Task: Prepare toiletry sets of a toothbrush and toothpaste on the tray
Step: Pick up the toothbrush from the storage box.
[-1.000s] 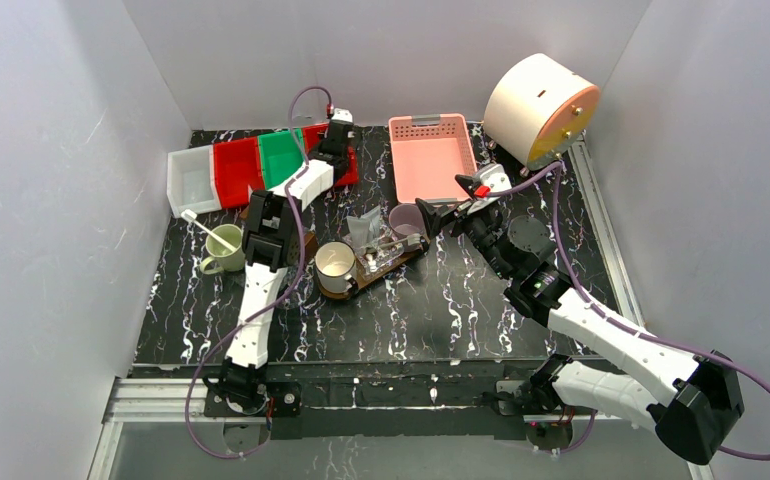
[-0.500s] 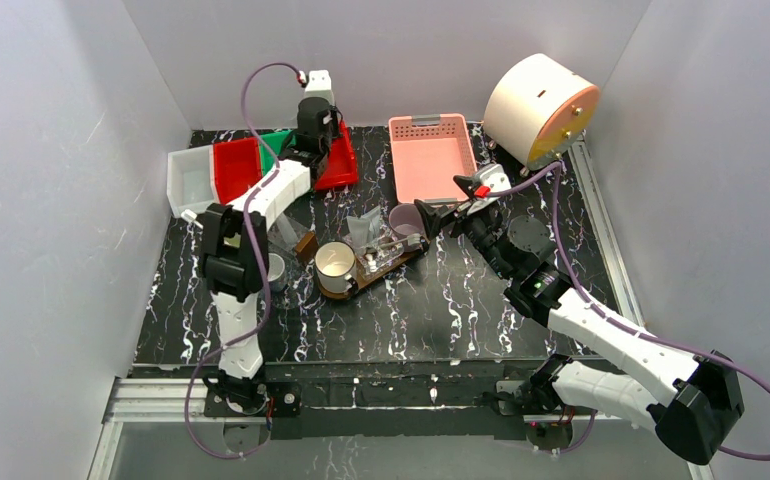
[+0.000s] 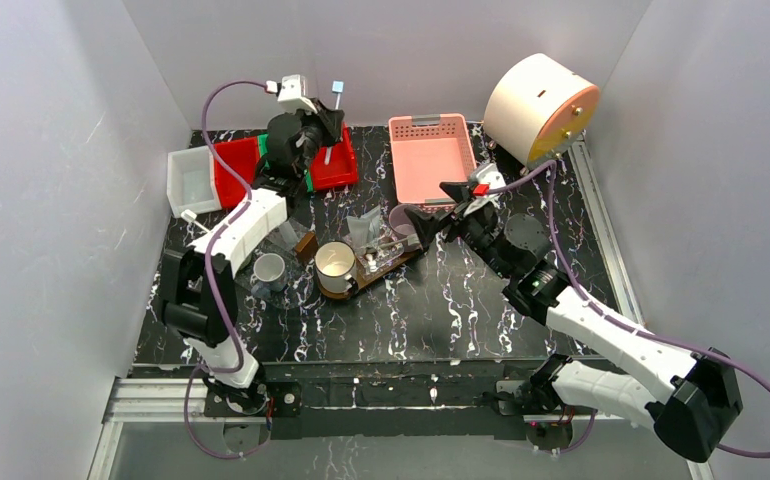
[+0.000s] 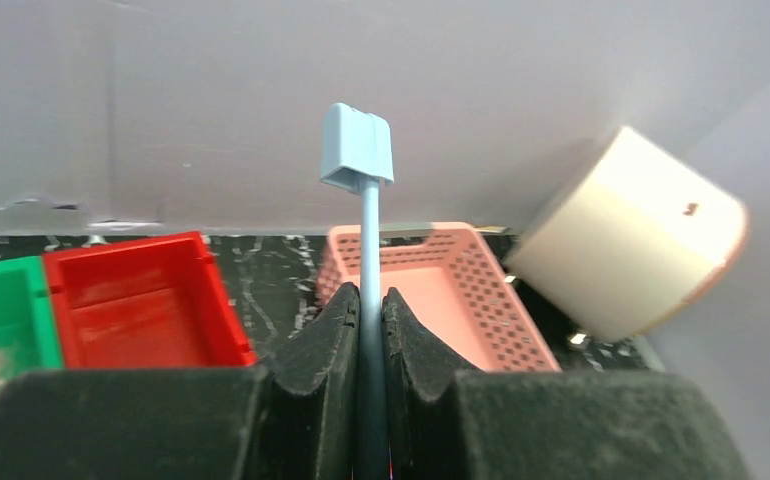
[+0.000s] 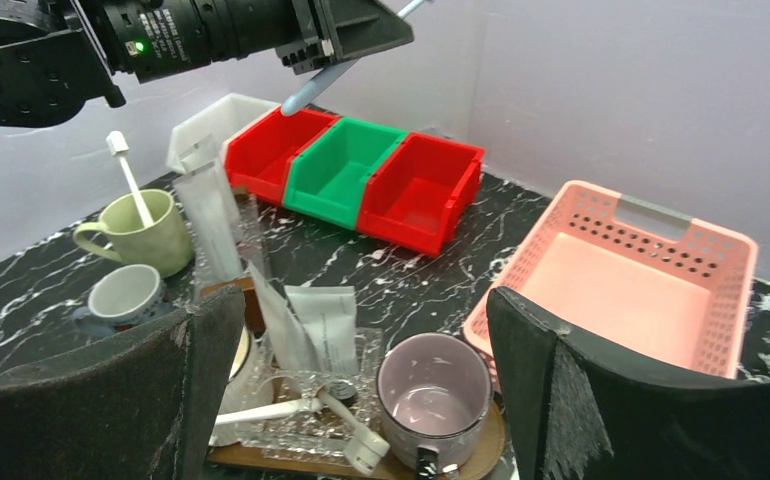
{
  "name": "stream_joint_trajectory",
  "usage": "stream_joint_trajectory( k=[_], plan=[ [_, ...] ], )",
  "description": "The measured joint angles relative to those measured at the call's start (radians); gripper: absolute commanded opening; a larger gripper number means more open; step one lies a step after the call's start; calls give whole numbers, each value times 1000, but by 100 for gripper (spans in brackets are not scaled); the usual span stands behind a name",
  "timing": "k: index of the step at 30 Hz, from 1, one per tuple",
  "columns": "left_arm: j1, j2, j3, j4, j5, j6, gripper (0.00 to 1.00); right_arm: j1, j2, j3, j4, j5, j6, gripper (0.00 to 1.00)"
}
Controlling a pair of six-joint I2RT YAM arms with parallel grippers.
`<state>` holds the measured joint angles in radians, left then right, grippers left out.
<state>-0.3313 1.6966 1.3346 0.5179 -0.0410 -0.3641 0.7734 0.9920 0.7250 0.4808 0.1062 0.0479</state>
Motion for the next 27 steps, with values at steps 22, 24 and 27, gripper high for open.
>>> stream_joint_trajectory(
  k=[22, 24, 27],
  plan=[
    [-87, -274, -331, 317, 216, -343, 0, 0, 268, 103, 216, -311, 254, 94],
    [-100, -285, -342, 327, 220, -357, 0, 0, 293, 122, 240, -331, 272, 90],
    [-125, -295, -345, 353, 236, -376, 0, 0, 340, 168, 274, -360, 296, 87]
  ],
)
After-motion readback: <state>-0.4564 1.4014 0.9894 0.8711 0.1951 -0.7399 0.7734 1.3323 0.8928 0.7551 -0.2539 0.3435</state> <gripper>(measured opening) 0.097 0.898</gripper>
